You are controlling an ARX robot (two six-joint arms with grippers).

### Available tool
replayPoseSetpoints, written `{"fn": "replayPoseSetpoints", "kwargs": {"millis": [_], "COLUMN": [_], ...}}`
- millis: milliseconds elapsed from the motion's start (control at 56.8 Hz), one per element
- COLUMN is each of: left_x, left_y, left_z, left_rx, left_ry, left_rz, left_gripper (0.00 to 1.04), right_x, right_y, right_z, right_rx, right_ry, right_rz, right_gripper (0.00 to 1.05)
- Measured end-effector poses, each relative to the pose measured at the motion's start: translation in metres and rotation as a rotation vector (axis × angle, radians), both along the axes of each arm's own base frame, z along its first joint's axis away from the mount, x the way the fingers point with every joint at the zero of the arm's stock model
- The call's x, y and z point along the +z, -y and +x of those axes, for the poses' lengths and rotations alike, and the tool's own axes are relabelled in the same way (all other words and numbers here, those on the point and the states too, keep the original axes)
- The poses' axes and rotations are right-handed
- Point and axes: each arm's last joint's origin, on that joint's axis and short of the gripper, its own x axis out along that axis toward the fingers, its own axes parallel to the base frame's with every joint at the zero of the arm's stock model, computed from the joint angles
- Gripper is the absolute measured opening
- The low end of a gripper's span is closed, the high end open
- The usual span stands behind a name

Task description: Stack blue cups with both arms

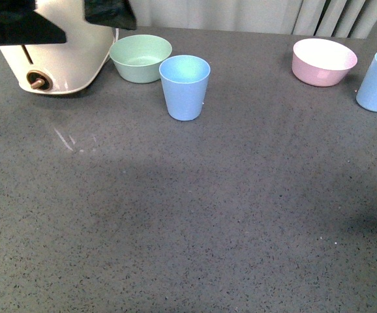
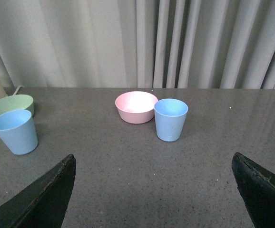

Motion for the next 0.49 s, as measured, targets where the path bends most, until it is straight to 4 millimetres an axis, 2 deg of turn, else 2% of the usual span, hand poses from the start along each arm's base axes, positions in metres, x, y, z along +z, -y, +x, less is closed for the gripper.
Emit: {"fn": "replayPoseSetpoints", "kwargs": {"millis": [194,493], "left_x": [-0.018,-0.032], "left_y": [0.028,0.04], "left_z": [0.028,0.064], "left_rx": [0.013,0.054], "left_ry": [-0.07,-0.107], "left_rz": [0.007,0.024], "left_gripper": [0.96,0.96], "right_x": [0.0,0.0], "right_y": [0.0,0.0], "right_z": [0.0,0.0], "right_rx": [0.0,0.0], "right_ry": [0.0,0.0], "right_rz": [0.0,0.0], "right_gripper": [0.96,0.96]}}
